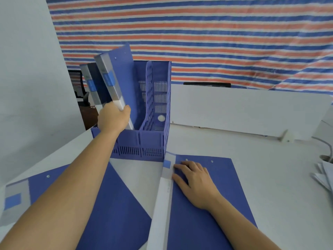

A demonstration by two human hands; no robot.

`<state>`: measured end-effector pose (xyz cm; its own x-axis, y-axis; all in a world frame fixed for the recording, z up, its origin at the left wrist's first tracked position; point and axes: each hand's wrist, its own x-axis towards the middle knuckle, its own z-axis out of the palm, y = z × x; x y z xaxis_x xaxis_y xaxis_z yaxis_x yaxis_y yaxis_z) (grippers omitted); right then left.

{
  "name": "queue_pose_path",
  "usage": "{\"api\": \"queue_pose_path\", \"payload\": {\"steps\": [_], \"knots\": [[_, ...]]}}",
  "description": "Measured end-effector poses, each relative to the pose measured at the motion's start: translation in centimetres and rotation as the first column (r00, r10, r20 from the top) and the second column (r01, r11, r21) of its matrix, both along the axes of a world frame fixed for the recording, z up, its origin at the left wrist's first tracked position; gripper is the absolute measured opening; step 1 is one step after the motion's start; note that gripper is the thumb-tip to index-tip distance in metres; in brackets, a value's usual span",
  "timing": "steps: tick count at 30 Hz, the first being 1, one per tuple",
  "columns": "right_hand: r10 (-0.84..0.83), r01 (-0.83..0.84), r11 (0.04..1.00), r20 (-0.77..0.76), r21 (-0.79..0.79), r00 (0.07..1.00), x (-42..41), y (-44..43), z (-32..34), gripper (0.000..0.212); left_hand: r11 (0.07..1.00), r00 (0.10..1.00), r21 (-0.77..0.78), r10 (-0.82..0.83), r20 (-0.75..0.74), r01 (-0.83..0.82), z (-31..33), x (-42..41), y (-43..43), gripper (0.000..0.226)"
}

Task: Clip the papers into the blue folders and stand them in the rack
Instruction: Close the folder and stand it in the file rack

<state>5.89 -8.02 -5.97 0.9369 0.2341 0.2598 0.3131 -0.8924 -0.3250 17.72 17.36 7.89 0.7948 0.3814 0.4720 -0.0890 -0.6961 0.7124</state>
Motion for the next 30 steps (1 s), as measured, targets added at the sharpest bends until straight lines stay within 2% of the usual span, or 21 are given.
{"api": "queue_pose_path", "payload": {"steps": [2, 5, 8, 11, 13, 14, 15, 16, 18, 19, 20, 22, 26, 28, 30], "knots": [[0.004, -0.004, 1.000, 0.010, 0.013, 1.000, 0.0, 0.0, 0.1, 0.050, 0.995, 0.996, 0.092, -0.015, -0.089, 0.024, -0.6, 0.2, 0.0, 0.036], [0.022, -0.023, 0.997, 0.022, 0.073, 1.000, -0.2, 0.0, 0.4, 0.042, 0.993, 0.995, 0.109, -0.028, -0.099, 0.039, -1.2, -0.1, -0.2, 0.030], [0.023, -0.023, 0.980, 0.001, 0.200, 1.000, -0.7, -0.4, 1.0, 0.034, 0.998, 0.998, 0.012, -0.067, -0.020, 0.067, -1.2, -1.5, -1.1, 0.038], [-0.078, 0.081, 0.958, -0.021, 0.275, 0.997, -2.1, -1.8, 2.1, 0.035, 0.997, 0.992, -0.082, 0.015, 0.127, -0.004, -1.4, -4.6, -3.0, 0.064], [-0.194, 0.192, 0.925, -0.027, 0.328, 0.981, -3.3, -3.2, 2.6, 0.033, 0.999, 0.971, -0.036, 0.014, 0.237, -0.005, -1.8, -7.4, -4.5, 0.048], [-0.254, 0.253, 0.900, -0.045, 0.354, 0.966, -3.9, -4.0, 2.8, 0.032, 0.998, 0.974, 0.011, -0.063, 0.220, 0.062, -2.3, -8.6, -5.2, 0.035], [-0.308, 0.311, 0.871, -0.071, 0.380, 0.949, -4.5, -4.8, 2.9, 0.031, 0.986, 0.979, 0.059, -0.165, 0.123, 0.159, -2.9, -9.6, -5.9, 0.027], [-0.356, 0.365, 0.839, -0.100, 0.402, 0.929, -5.4, -5.7, 3.1, 0.031, 0.959, 0.964, 0.102, -0.261, -0.046, 0.265, -3.5, -10.7, -6.6, 0.026], [-0.433, 0.453, 0.778, -0.150, 0.435, 0.889, -6.8, -7.4, 3.2, 0.032, 0.893, 0.839, 0.125, -0.347, -0.419, 0.432, -5.1, -12.4, -7.7, 0.035], [-0.462, 0.490, 0.753, -0.177, 0.438, 0.869, -7.5, -8.1, 3.2, 0.033, 0.875, 0.763, 0.107, -0.345, -0.547, 0.472, -5.7, -13.1, -8.3, 0.040], [-0.489, 0.531, 0.726, -0.213, 0.437, 0.846, -8.2, -8.8, 3.3, 0.034, 0.868, 0.702, 0.081, -0.337, -0.628, 0.490, -6.3, -13.9, -8.8, 0.048], [-0.523, 0.587, 0.667, -0.272, 0.459, 0.807, -9.2, -10.0, 3.3, 0.033, 0.873, 0.649, 0.032, -0.337, -0.682, 0.487, -7.1, -15.1, -9.7, 0.061], [-0.461, 0.586, 0.538, -0.371, 0.606, 0.806, -11.1, -11.6, 3.2, 0.038, 0.870, 0.698, -0.171, -0.476, -0.535, 0.462, -7.6, -16.9, -11.3, 0.061], [-0.459, 0.585, 0.498, -0.378, 0.640, 0.804, -12.0, -12.3, 3.2, 0.028, 0.836, 0.717, -0.231, -0.546, -0.434, 0.497, -8.0, -17.6, -12.1, 0.054], [-0.451, 0.582, 0.449, -0.391, 0.678, 0.803, -12.6, -13.3, 3.0, 0.021, 0.773, 0.697, -0.329, -0.633, -0.338, 0.542, -8.3, -18.1, -12.9, 0.057]]}}
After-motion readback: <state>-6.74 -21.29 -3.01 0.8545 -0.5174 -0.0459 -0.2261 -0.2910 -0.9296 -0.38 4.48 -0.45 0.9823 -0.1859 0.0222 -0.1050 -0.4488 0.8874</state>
